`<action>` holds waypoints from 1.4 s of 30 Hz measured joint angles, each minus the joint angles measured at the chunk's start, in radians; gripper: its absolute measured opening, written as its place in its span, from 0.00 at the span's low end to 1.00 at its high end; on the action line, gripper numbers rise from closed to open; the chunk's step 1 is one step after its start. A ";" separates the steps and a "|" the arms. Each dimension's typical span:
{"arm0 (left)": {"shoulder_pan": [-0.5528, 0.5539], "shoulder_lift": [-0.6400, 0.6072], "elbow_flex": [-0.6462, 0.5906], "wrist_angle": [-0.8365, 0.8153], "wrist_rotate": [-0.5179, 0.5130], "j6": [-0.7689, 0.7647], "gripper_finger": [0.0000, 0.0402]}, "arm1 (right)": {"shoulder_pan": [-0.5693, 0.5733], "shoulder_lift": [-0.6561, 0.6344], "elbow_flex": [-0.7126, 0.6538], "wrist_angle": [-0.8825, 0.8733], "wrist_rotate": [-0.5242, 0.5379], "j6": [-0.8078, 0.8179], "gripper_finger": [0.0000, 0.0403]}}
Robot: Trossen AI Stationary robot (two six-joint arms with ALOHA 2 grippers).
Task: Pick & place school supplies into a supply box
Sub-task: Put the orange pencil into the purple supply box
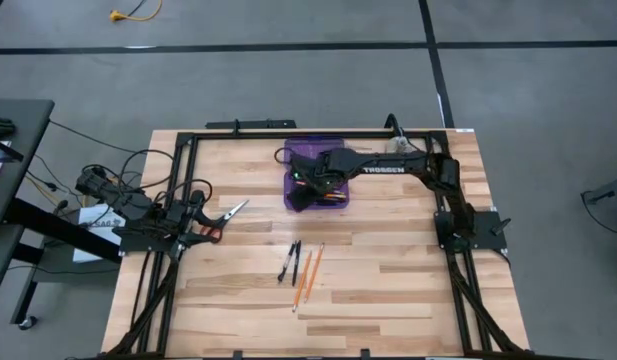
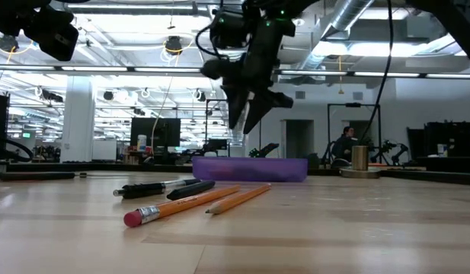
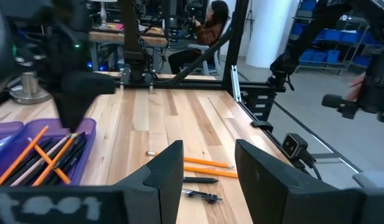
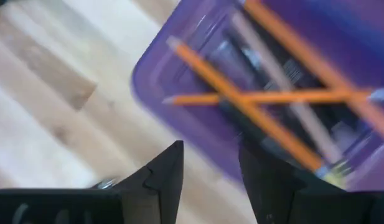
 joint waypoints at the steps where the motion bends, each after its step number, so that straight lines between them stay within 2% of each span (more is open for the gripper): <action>1: 0.000 0.000 0.000 0.000 0.000 0.000 0.33 | 0.012 0.000 0.000 0.000 -0.015 0.030 0.36; 6: 0.000 0.000 0.000 0.000 0.001 0.000 0.33 | 0.076 0.000 0.000 -0.016 -0.083 0.215 0.35; 10: 0.000 0.000 0.000 0.000 0.009 -0.001 0.33 | 0.134 0.003 0.000 -0.067 -0.095 0.359 0.35; 18: 0.000 0.000 0.000 0.001 0.133 -0.024 0.33 | 0.263 0.003 -0.012 -0.112 -0.031 0.631 0.35; 26: 0.000 0.000 0.000 0.020 0.153 -0.010 0.33 | 0.369 0.005 -0.087 -0.106 0.017 0.907 0.32; 31: 0.000 0.000 0.000 0.027 0.153 0.016 0.33 | 0.393 0.005 -0.138 -0.043 0.042 0.971 0.32; 36: 0.000 0.000 0.000 0.027 0.154 0.017 0.33 | 0.388 0.005 -0.193 0.092 0.137 0.990 0.32; 42: 0.000 0.000 0.000 0.028 0.154 0.018 0.33 | 0.364 0.005 -0.192 0.101 0.185 0.960 0.32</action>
